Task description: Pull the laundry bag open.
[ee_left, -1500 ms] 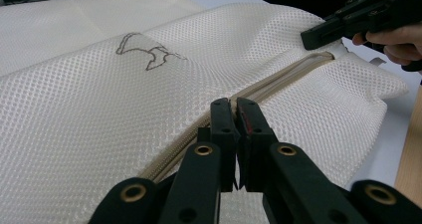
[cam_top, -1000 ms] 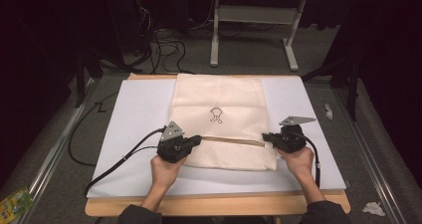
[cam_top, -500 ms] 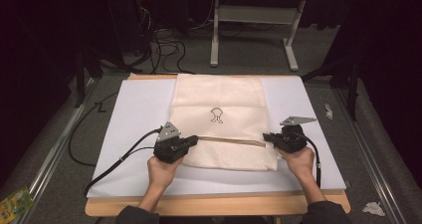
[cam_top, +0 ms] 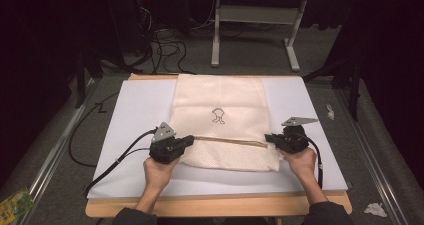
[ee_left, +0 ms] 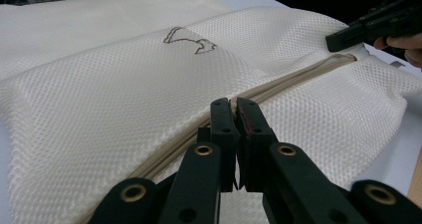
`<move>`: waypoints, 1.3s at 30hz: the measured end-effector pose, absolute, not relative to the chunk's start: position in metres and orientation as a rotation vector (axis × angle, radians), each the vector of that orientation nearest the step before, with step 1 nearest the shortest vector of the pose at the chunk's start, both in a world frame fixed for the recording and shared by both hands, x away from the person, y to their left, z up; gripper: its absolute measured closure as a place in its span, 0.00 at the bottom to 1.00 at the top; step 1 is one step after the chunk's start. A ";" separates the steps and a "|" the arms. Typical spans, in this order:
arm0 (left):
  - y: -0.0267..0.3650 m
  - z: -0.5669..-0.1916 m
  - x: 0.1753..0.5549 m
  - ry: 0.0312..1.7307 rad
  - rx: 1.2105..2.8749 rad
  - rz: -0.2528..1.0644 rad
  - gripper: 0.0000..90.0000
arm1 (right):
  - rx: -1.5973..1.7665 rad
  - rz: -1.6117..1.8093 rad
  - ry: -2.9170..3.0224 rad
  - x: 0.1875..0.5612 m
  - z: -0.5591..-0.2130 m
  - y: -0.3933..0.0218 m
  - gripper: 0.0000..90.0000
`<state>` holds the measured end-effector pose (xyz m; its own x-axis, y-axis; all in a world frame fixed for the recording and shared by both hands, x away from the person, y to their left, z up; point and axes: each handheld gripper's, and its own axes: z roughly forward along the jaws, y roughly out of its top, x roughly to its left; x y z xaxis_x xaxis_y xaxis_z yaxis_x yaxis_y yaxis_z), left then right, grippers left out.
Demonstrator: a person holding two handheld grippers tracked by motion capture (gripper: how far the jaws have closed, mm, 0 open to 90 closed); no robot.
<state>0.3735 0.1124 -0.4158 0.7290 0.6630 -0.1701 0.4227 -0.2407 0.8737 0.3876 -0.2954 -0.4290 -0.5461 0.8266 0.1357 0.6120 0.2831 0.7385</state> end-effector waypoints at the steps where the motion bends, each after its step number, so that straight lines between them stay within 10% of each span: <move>1: 0.114 -0.416 0.373 0.846 1.874 0.289 0.97 | 1.323 1.121 2.280 0.388 -0.429 -0.296 0.98; 39: 0.151 -0.418 0.368 0.920 1.829 0.335 0.97 | 1.330 1.089 2.279 0.389 -0.431 -0.295 0.98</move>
<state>0.3677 0.1513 -0.4184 0.6694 0.7214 -0.1772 0.4385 -0.1912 0.8782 0.3888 -0.2954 -0.4309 -0.5337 0.8368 0.1223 0.6210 0.2897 0.7283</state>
